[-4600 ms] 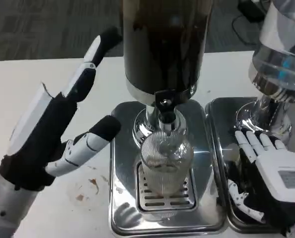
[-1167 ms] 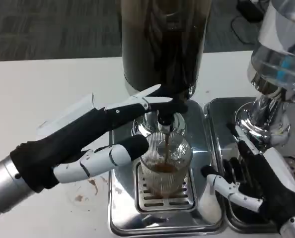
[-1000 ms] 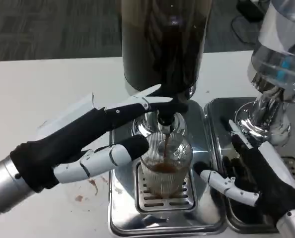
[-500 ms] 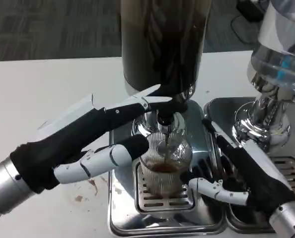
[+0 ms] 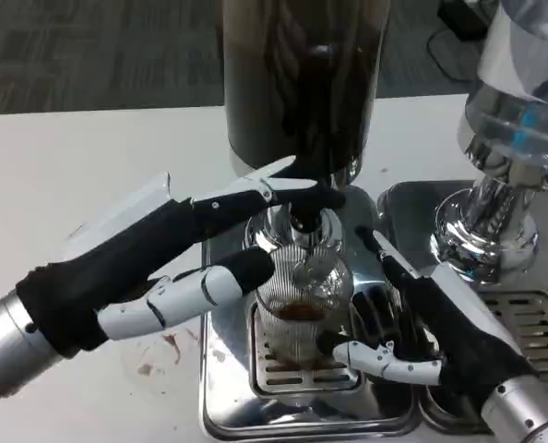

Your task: Grasp the cup under the faucet to collect the drink, then remove the cup.

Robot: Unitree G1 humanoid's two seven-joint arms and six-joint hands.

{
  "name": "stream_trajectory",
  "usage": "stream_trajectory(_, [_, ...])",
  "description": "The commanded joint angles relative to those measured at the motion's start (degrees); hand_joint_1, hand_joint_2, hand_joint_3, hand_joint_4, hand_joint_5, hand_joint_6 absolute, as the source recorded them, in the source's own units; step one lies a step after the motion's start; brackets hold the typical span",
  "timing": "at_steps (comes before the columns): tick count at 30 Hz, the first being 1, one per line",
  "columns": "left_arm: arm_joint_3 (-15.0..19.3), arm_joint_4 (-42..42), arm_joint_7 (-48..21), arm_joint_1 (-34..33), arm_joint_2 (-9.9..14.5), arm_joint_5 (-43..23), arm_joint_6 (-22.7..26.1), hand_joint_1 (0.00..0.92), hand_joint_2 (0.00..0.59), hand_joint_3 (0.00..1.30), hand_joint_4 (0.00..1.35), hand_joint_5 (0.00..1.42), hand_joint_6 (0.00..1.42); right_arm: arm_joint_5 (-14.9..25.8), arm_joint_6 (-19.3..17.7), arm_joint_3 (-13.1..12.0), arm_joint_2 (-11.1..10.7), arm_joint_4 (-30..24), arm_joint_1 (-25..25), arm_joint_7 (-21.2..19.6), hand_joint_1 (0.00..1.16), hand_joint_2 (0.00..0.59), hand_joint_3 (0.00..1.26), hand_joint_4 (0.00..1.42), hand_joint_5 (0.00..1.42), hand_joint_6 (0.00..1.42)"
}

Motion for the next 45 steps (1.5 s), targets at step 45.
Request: stream_trajectory(45, [22.80, 8.93, 19.07, 16.33, -11.57, 15.26, -13.82, 0.000, 0.232, 0.13, 0.00, 0.02, 0.00, 3.29, -15.50, 1.48, 5.44, 11.26, -0.40, -6.65, 0.73, 0.131, 0.00, 0.00, 0.00, 0.10])
